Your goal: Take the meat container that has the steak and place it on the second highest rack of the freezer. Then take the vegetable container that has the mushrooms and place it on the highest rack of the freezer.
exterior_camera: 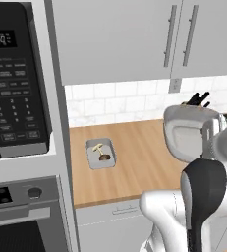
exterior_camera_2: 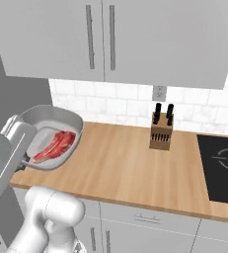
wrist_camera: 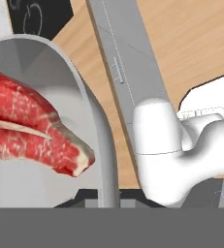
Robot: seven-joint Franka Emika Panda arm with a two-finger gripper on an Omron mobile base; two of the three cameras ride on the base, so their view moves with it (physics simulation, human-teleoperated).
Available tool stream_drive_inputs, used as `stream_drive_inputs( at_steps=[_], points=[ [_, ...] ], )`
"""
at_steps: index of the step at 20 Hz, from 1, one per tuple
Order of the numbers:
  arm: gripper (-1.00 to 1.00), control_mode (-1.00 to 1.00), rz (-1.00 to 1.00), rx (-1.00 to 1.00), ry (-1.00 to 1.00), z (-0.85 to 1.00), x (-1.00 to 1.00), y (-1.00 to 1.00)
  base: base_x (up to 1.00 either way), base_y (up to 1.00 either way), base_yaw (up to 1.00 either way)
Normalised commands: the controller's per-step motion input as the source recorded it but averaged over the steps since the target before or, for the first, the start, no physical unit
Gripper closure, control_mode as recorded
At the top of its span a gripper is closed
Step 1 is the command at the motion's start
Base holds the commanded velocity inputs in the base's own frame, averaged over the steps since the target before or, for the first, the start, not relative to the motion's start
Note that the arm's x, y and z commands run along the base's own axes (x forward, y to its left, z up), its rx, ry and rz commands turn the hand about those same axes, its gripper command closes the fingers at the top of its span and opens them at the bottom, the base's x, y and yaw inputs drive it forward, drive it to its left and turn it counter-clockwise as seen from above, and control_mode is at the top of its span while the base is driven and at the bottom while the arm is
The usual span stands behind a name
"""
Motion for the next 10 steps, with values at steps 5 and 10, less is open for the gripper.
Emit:
stream_drive_inputs(
  at_steps=[5,10],
  points=[
    [1.0,1.0,0.0,0.0,0.0,0.0,0.0,0.0,-0.62,0.15,0.05],
    [1.0,1.0,0.0,0.0,0.0,0.0,0.0,0.0,-0.53,0.56,0.3]
  ],
)
